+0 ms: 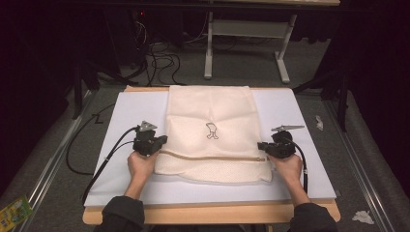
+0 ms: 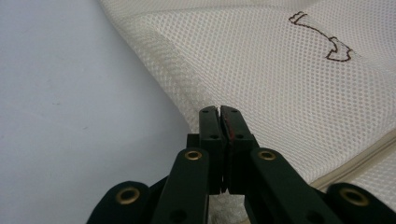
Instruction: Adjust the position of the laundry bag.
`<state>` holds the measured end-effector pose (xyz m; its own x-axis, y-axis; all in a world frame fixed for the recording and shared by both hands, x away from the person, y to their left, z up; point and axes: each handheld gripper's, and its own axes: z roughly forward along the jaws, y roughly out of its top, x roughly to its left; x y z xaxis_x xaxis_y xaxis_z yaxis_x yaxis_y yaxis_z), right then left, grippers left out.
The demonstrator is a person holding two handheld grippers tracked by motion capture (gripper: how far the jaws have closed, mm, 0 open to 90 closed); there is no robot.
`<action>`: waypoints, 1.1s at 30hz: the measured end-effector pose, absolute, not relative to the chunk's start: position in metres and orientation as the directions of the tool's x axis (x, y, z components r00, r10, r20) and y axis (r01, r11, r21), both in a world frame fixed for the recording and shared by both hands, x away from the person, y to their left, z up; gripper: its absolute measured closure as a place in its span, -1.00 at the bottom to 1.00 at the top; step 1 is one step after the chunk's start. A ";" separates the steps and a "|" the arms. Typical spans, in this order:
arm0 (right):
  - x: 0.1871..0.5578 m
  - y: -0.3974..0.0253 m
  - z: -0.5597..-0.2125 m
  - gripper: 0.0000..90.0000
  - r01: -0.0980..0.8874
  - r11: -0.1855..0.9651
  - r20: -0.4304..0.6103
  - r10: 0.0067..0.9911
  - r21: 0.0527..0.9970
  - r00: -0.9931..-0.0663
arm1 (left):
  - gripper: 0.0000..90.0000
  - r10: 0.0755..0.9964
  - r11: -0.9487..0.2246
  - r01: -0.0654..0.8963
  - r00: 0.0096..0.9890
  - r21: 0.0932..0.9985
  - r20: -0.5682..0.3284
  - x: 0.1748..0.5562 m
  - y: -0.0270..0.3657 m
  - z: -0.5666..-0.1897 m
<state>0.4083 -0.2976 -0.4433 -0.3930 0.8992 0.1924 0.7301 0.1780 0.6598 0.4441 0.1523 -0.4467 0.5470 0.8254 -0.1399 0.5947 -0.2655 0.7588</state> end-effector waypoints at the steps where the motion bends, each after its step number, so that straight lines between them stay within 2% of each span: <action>1: 0.408 -0.297 -0.443 0.96 0.730 0.182 0.189 0.900 0.658 -0.394 | 0.96 0.826 -0.268 0.594 0.547 0.759 -0.137 0.444 0.152 -0.447; 19: 0.411 -0.297 -0.448 0.90 0.746 0.192 0.187 0.901 0.638 -0.392 | 0.84 0.830 -0.294 0.587 0.548 0.754 -0.102 0.440 0.155 -0.455; 33: 0.412 -0.298 -0.450 0.71 0.760 0.181 0.205 0.901 0.624 -0.382 | 0.30 0.810 -0.324 0.548 0.582 0.771 -0.073 0.423 0.149 -0.457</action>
